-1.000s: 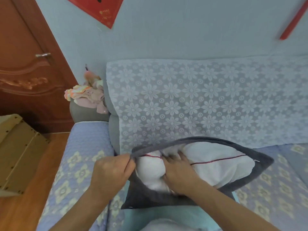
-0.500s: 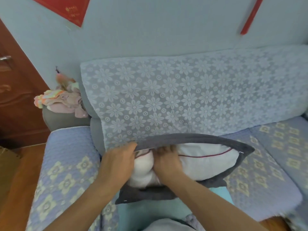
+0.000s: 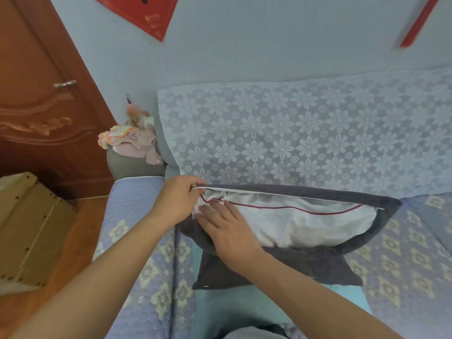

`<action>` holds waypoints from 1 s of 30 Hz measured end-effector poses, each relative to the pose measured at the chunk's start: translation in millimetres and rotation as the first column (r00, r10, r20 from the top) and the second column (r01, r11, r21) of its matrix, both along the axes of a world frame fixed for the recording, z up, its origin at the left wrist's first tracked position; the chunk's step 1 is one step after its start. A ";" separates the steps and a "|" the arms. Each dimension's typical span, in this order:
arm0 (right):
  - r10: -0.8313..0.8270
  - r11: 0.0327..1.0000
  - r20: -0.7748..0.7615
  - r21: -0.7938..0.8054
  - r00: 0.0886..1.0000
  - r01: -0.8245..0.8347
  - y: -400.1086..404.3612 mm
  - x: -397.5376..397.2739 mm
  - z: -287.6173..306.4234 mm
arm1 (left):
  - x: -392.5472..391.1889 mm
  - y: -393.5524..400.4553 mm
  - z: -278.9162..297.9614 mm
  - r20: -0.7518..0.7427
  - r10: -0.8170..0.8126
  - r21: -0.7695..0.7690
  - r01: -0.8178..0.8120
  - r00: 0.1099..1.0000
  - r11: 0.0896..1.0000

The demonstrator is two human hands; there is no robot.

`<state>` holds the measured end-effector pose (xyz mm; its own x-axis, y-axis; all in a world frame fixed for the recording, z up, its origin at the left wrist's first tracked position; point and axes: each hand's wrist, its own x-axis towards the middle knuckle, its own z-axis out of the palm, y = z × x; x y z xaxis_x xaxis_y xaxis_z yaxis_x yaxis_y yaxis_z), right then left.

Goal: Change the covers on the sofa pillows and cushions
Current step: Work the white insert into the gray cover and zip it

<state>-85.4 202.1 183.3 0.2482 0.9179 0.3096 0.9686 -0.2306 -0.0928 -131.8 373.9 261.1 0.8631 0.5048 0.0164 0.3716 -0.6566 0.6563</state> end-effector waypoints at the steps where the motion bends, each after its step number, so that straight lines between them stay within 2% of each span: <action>1: 0.011 1.000 -0.008 -0.019 1.000 -0.011 2.2 4.5 -3.2 | -3.4 1.0 -2.3 -0.039 0.022 0.107 -0.018 0.999 0.994; 3: -0.007 0.999 -0.047 -0.032 0.999 0.005 4.7 8.7 -5.6 | -17.5 2.1 -13.5 -0.144 0.117 0.268 -0.075 0.983 0.961; 4: -0.043 0.999 -0.066 -0.032 0.997 0.041 4.8 8.0 -4.4 | -28.2 0.8 -22.1 -0.192 0.176 0.284 -0.117 0.965 0.952; 6: -0.142 0.990 -0.078 -0.032 0.987 0.140 5.2 5.4 -0.3 | -52.0 -5.8 -40.7 -0.264 0.294 0.209 -0.243 0.919 0.947; 8: -0.198 0.980 -0.055 -0.035 0.979 0.196 7.6 4.1 -0.8 | -70.8 -16.3 -54.6 -0.266 0.395 0.140 -0.370 0.879 0.918; 10: -0.204 0.978 -0.059 -0.060 0.977 0.200 11.5 3.0 -2.1 | -80.1 -21.3 -60.2 -0.220 0.425 0.196 -0.387 0.878 0.901; 13: -0.100 0.994 -0.128 -0.058 0.987 0.093 9.2 -0.5 -4.2 | -76.6 -14.1 -52.1 -0.169 0.395 0.290 -0.337 0.903 0.896; 16: 0.082 0.997 -0.079 -0.008 0.994 -0.082 9.1 3.7 -5.9 | -60.9 -11.5 -26.0 -0.196 0.259 0.337 -0.183 0.946 0.924; 18: 0.135 0.987 0.065 -0.100 0.989 -0.128 18.3 10.1 -8.4 | -49.7 -27.3 -8.0 -0.238 0.149 0.414 -0.039 0.960 0.909; 20: 0.131 0.957 0.286 -0.286 0.949 -0.046 28.4 11.9 -11.1 | -43.6 -48.7 0.4 -0.256 0.047 0.468 0.081 0.966 0.880; 21: 0.121 0.936 0.357 -0.352 0.926 0.013 30.5 11.4 -11.9 | -42.5 -51.8 -0.2 -0.243 0.029 0.454 0.087 0.969 0.887; 22: 0.124 0.930 0.365 -0.368 0.923 0.021 29.7 12.0 -14.0 | -41.1 -47.6 -3.7 -0.223 0.035 0.422 0.065 0.974 0.904; 24: 0.166 0.954 0.221 -0.283 0.961 -0.100 21.2 14.6 -17.9 | -35.4 -26.6 -18.0 -0.166 0.070 0.383 -0.001 0.984 0.924; 26: 0.198 0.969 -0.016 -0.149 0.980 -0.198 7.9 11.4 -9.8 | -27.4 -11.6 -31.2 -0.149 0.020 0.382 0.039 0.989 0.923; 28: 0.159 0.987 -0.247 0.033 0.956 -0.155 -9.2 11.5 4.4 | -16.4 -11.6 -40.6 -0.126 -0.091 0.339 0.129 0.988 0.932; 29: 0.123 0.989 -0.303 0.114 0.945 -0.092 -20.4 14.1 12.0 | -11.8 -16.4 -42.7 -0.125 -0.141 0.344 0.176 0.982 0.922; 30: 0.063 0.981 -0.296 0.194 0.953 -0.005 -33.1 20.0 17.4 | -7.7 -22.1 -43.4 -0.152 -0.178 0.380 0.223 0.972 0.898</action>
